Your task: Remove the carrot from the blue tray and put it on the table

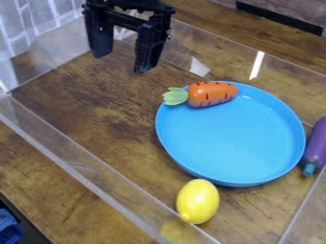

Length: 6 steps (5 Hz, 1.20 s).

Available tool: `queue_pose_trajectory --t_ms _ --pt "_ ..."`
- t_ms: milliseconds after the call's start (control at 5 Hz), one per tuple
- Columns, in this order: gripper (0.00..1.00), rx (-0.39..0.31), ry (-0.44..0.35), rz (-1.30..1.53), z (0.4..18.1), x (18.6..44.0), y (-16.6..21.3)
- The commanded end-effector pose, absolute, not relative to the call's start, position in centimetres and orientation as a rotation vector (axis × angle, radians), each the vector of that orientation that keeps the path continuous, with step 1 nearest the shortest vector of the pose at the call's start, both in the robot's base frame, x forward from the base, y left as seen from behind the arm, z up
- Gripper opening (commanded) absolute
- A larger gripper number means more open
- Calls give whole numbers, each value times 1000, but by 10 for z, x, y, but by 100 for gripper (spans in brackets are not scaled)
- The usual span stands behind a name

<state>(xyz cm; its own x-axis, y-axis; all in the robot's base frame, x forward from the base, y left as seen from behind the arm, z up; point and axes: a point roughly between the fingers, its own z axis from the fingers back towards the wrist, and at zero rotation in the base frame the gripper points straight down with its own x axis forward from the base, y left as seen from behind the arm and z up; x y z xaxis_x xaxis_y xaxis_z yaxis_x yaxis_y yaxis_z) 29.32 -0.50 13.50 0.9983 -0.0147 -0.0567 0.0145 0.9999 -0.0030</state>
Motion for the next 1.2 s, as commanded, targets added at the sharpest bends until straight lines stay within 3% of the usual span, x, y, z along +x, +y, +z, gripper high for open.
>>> queue_pose_trajectory --t_ms 0,400,1000 --pt "100 -3 69 -20 128 299 -14" --pt "100 7 63 -251 122 324 -41" --pt "100 20 73 -228 116 321 -29"
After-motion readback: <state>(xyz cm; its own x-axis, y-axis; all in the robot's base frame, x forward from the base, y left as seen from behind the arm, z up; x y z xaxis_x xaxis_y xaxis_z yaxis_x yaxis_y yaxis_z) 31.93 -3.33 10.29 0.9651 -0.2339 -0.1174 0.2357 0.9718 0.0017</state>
